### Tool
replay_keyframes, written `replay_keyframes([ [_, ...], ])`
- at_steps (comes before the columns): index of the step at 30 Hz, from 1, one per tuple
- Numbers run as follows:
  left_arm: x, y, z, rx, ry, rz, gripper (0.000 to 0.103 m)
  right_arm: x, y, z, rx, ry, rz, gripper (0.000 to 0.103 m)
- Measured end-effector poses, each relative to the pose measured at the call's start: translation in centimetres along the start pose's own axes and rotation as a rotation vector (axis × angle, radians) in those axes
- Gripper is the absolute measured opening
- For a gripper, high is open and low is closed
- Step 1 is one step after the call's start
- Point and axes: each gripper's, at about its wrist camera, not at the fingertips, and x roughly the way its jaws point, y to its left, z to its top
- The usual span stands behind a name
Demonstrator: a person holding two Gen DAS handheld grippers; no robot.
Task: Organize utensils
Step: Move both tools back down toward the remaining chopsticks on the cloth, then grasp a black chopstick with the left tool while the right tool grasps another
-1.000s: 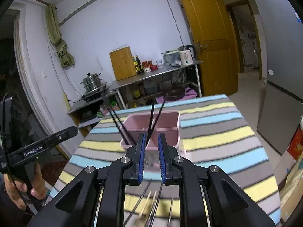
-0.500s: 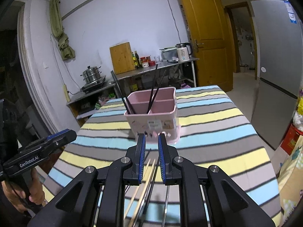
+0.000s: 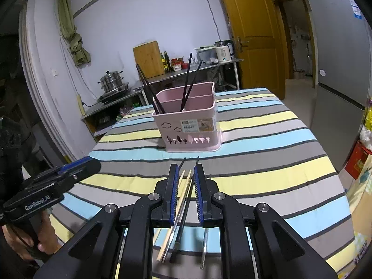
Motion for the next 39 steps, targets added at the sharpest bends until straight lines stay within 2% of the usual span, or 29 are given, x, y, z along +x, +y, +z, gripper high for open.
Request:
replay_keyframes([
  [17,9.6,0.6,-2.9,0.019,0.228,0.034,0.036,3.8,-1.6,-1.7,0.032,0.089,-0.005,0.014],
  [23,12.7,0.8,-3.5,0.027,0.296,0.054,0.026,5.4,-2.3,-2.1,0.047,0.122,-0.008,0.014],
  [25,13.1,0.7,-3.8,0.036,0.3,0.055,0.025,6.0,-2.4,-2.1,0.052,0.132,-0.009,0.014],
  [28,13.1,0.5,-4.0,0.055,0.294,0.083,0.017,6.8,-2.5,-2.1,0.055,0.144,-0.009,0.014],
  [35,12.0,2.7,-4.1,0.0,0.289,0.142,0.014,8.4,-2.2,-2.0,0.046,0.164,-0.001,0.014],
  [39,11.7,4.0,-3.9,-0.044,0.295,0.136,0.014,10.0,-1.9,-1.6,0.04,0.185,0.001,0.014],
])
